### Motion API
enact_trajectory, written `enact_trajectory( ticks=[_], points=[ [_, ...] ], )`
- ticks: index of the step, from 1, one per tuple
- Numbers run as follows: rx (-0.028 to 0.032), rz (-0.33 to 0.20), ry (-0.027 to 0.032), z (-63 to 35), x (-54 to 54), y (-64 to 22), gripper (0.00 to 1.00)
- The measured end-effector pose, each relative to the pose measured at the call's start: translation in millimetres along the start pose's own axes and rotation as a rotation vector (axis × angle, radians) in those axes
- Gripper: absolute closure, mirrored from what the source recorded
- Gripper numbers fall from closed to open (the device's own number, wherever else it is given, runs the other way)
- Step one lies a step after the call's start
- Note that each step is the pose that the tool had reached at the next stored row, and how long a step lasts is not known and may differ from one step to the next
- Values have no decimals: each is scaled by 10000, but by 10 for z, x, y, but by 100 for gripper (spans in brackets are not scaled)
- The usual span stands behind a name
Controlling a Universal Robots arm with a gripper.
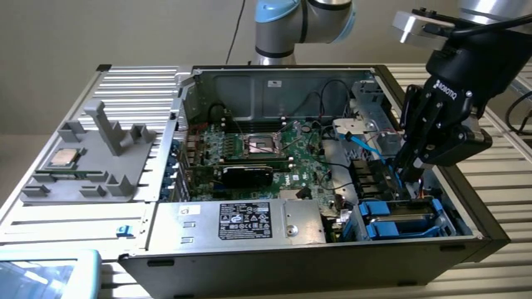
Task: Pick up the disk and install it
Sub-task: 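Insert the first disk wire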
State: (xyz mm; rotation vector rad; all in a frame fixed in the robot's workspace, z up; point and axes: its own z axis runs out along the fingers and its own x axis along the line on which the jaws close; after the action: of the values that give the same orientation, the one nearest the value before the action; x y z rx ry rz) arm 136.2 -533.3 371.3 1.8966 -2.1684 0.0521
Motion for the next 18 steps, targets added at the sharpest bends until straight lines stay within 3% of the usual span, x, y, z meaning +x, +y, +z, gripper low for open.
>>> enact_trajectory(
  ticks=[6,8,15,18],
  points=[
    [50,-184,24,3,2,-1,69],
    [64,-204,7,4,5,-1,69],
    [38,-255,-302,19,17,-5,69],
    [31,-265,-365,22,29,-7,69]
  ],
)
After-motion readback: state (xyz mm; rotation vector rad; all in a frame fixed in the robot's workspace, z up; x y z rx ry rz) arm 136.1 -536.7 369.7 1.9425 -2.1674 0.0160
